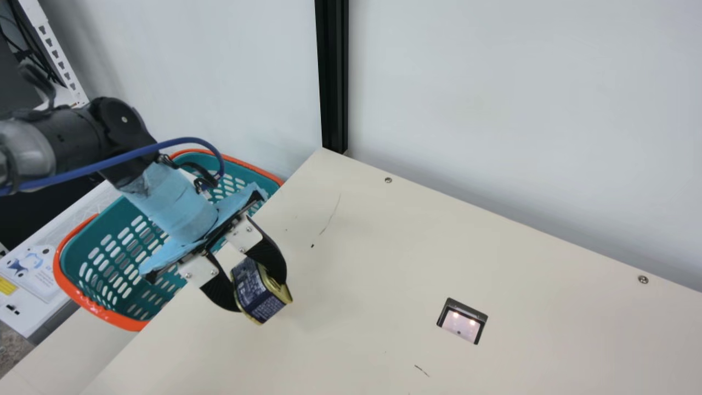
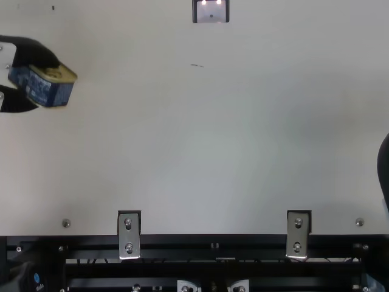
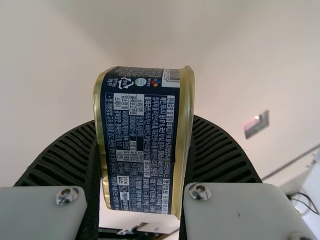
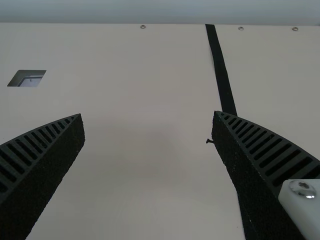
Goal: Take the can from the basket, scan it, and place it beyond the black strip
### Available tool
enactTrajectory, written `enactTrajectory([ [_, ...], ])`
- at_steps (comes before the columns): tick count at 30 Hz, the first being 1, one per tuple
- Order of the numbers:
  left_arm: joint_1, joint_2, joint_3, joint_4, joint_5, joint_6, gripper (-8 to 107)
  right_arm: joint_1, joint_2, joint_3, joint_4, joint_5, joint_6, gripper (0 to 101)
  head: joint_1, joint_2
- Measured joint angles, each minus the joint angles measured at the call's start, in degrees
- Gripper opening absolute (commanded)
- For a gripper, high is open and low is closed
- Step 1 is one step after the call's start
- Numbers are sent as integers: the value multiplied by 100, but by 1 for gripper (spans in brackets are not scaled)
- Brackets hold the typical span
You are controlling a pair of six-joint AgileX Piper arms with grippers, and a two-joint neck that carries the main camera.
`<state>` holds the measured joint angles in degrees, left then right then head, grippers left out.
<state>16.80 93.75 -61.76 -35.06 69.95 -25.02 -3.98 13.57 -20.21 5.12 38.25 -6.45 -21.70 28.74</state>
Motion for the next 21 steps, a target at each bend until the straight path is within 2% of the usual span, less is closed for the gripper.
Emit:
enactTrajectory([
  [5,0,0,0,-24,-24,0,13,0,0,0,0,0,0,101,0,0],
  [9,13,0,0,-34,-24,17,10,0,0,0,0,0,0,101,0,0],
  [21,-370,-179,216,-496,2,694,10,0,0,0,0,0,0,101,-29,0],
])
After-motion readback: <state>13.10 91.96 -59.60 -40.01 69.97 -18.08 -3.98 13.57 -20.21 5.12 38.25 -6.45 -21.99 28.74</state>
